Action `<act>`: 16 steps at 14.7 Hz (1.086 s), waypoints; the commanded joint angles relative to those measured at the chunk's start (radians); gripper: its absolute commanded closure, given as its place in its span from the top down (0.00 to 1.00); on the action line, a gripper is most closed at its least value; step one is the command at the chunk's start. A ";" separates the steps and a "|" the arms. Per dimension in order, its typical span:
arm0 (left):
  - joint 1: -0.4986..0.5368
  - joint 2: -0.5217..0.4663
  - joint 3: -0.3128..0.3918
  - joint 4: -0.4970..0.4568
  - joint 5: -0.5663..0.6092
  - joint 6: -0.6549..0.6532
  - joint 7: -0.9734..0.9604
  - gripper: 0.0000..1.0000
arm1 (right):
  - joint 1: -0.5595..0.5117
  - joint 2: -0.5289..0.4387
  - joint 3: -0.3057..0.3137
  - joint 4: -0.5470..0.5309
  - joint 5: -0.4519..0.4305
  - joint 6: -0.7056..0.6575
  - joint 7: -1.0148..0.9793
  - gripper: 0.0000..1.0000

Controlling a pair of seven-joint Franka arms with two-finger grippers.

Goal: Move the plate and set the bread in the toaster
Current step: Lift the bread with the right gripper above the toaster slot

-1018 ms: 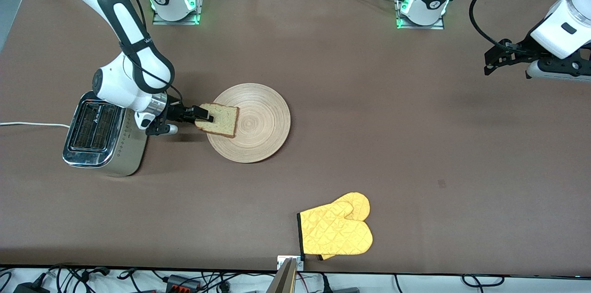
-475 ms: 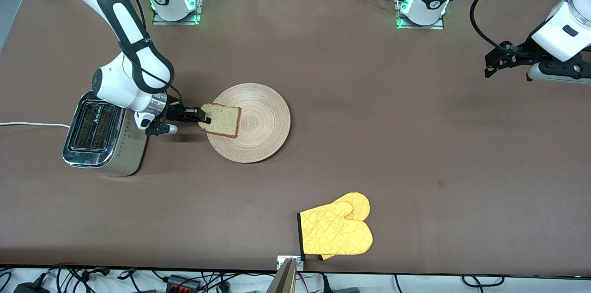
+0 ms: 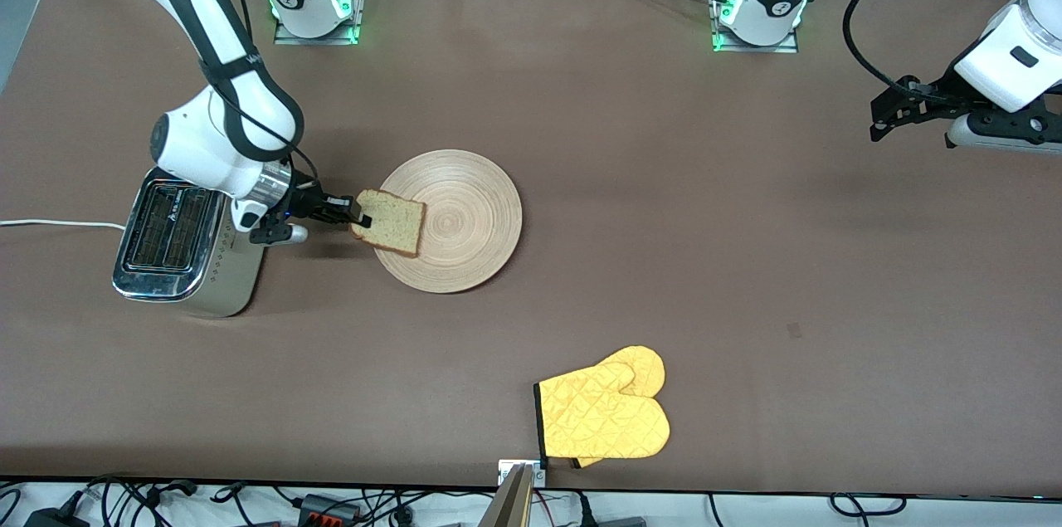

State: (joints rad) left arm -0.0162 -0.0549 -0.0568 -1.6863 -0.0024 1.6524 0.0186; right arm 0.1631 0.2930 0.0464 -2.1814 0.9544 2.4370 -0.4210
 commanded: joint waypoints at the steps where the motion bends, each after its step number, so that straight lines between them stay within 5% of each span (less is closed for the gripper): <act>1: -0.004 0.017 -0.009 0.031 0.001 -0.013 -0.009 1.00 | -0.007 -0.060 -0.063 0.075 -0.122 -0.157 0.108 0.00; 6: -0.004 0.017 -0.011 0.031 0.002 -0.013 -0.009 1.00 | -0.014 -0.051 -0.151 0.475 -0.510 -0.661 0.369 0.00; 10: -0.004 0.017 -0.014 0.031 0.005 -0.010 -0.009 1.00 | -0.030 -0.048 -0.239 0.710 -0.637 -0.987 0.389 0.00; 13: -0.005 0.017 -0.015 0.031 0.006 -0.010 -0.009 1.00 | -0.030 -0.012 -0.249 0.834 -0.831 -1.085 0.384 0.00; 16: -0.005 0.017 -0.017 0.031 0.006 -0.011 -0.009 1.00 | -0.022 0.020 -0.246 0.838 -0.940 -1.072 0.387 0.00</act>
State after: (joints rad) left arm -0.0183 -0.0548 -0.0690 -1.6845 -0.0023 1.6526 0.0186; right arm 0.1348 0.2497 -0.2038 -1.3945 0.0751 1.3841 -0.0475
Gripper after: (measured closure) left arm 0.000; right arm 0.899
